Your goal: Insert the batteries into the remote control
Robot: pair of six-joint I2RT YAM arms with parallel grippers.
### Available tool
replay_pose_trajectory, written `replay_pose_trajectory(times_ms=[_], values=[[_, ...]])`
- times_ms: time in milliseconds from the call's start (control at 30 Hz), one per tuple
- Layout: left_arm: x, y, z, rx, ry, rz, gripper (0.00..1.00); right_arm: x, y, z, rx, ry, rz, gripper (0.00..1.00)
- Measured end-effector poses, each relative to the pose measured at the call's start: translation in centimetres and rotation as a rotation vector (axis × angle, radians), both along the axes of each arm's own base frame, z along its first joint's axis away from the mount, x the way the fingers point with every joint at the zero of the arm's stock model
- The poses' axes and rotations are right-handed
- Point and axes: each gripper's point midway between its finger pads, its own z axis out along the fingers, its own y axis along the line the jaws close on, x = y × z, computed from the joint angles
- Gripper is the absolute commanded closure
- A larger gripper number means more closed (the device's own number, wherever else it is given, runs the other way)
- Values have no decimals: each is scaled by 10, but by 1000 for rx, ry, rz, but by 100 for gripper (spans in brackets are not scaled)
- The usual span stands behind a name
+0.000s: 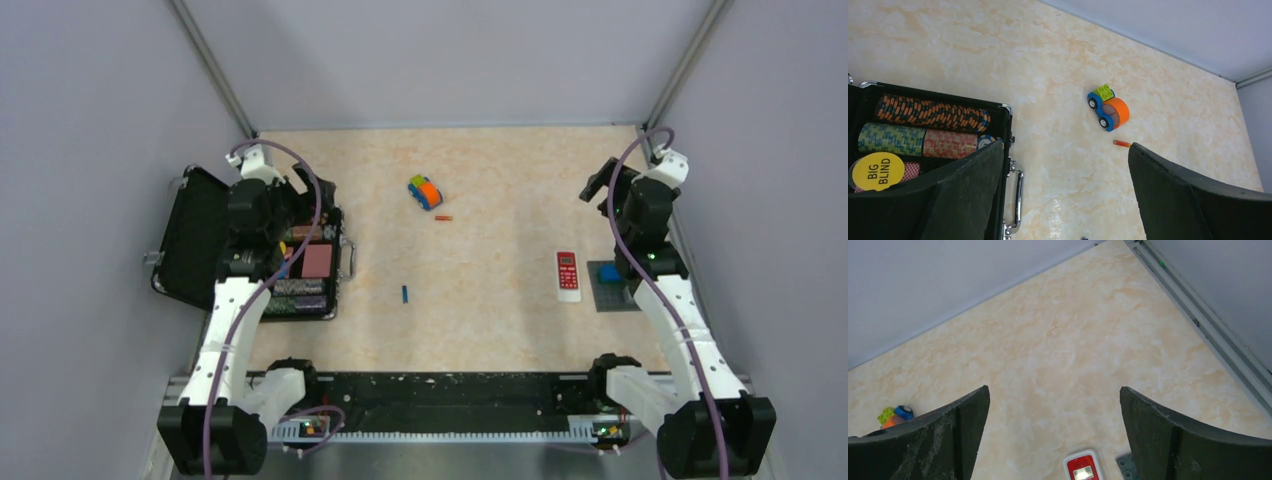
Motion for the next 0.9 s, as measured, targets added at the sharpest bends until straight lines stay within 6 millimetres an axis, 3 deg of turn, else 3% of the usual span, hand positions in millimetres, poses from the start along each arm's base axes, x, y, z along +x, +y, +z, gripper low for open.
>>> replay_pose_trajectory(times_ms=[333, 500, 667, 900], values=[[-8, -8, -7, 12, -16, -59, 1, -1, 35, -15, 52, 59, 190, 1], [-11, -15, -10, 1, -11, -96, 1, -6, 51, -22, 84, 90, 275, 7], [-14, -30, -9, -23, -31, -187, 1, -12, 63, -30, 146, 126, 321, 9], [-24, -53, -12, -83, -34, -319, 1, -28, 80, -65, 163, 262, 303, 5]])
